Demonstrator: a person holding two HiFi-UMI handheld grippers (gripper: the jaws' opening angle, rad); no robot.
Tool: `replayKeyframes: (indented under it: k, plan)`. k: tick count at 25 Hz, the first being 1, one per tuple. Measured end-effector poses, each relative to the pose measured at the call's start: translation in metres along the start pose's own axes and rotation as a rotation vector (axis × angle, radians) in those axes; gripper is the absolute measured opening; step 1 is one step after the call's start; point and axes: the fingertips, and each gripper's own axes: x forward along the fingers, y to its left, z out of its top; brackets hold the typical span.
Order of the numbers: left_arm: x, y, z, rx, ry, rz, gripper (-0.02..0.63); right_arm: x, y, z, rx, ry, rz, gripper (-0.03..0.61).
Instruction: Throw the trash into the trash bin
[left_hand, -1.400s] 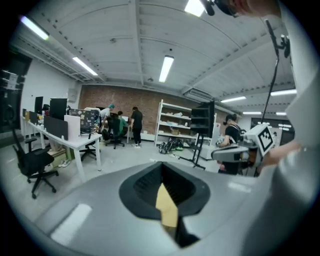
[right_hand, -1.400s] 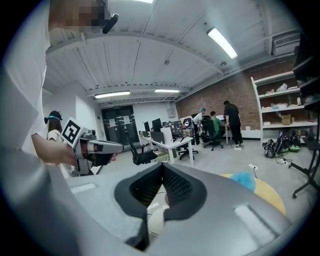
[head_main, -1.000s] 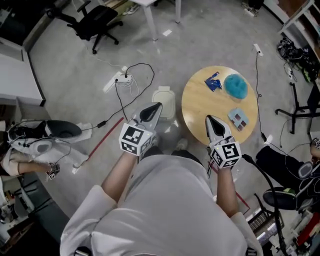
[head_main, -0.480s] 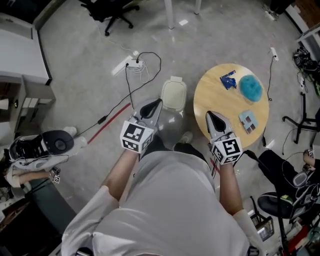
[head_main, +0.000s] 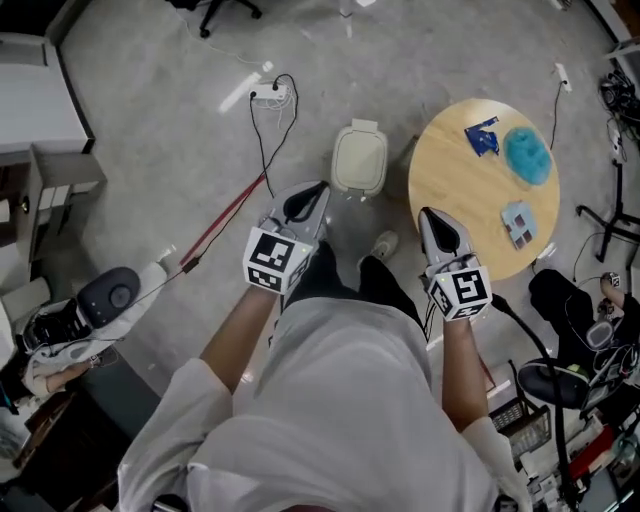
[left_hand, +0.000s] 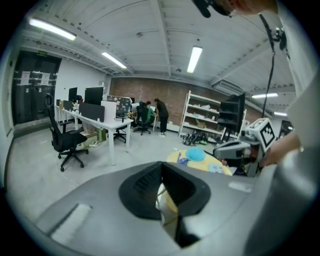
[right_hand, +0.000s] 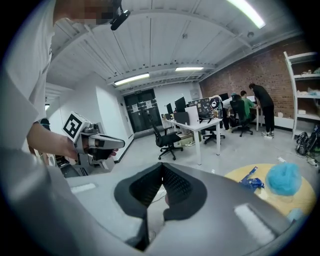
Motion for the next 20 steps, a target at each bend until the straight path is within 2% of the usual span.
replayKeyframes:
  k: [5, 11, 20]
  plan:
    - [0.025, 0.007, -0.042, 0.011, 0.084, -0.020, 0.003, 0.017, -0.008, -0.040, 0.043, 0.045, -0.020, 0.002]
    - [0.060, 0.022, -0.077, 0.006, 0.128, -0.035, 0.003, 0.042, -0.023, -0.069, 0.056, 0.077, -0.032, 0.000]
    - [0.096, 0.033, -0.153, 0.013, 0.230, -0.061, 0.003, 0.065, -0.026, -0.134, 0.115, 0.143, -0.070, 0.002]
